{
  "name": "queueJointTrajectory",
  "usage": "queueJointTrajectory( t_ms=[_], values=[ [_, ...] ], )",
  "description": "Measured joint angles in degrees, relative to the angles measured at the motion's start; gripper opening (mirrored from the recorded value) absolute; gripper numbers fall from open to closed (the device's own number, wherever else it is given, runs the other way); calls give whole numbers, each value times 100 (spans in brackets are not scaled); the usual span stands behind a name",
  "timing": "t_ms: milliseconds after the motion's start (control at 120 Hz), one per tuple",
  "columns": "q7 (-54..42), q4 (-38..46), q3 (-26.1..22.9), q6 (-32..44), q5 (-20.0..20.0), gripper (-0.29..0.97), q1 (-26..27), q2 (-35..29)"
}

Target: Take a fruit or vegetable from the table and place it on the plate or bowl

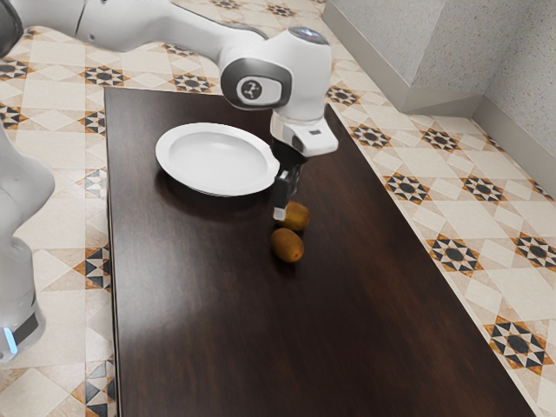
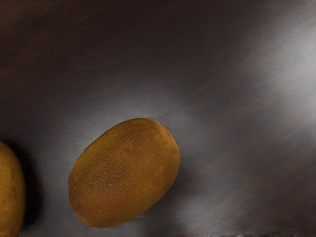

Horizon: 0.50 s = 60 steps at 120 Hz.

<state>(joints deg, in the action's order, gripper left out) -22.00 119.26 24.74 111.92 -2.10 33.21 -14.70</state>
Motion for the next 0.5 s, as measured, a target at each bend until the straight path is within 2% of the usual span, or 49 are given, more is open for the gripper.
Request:
queueJointTrajectory(
  t_ms=[183, 500],
  values=[
    [-1036, 333, -34, 123, 242, 68, -2, -52],
    [-2256, 523, -173, 189, 323, 68, 22, -137]
  ],
)
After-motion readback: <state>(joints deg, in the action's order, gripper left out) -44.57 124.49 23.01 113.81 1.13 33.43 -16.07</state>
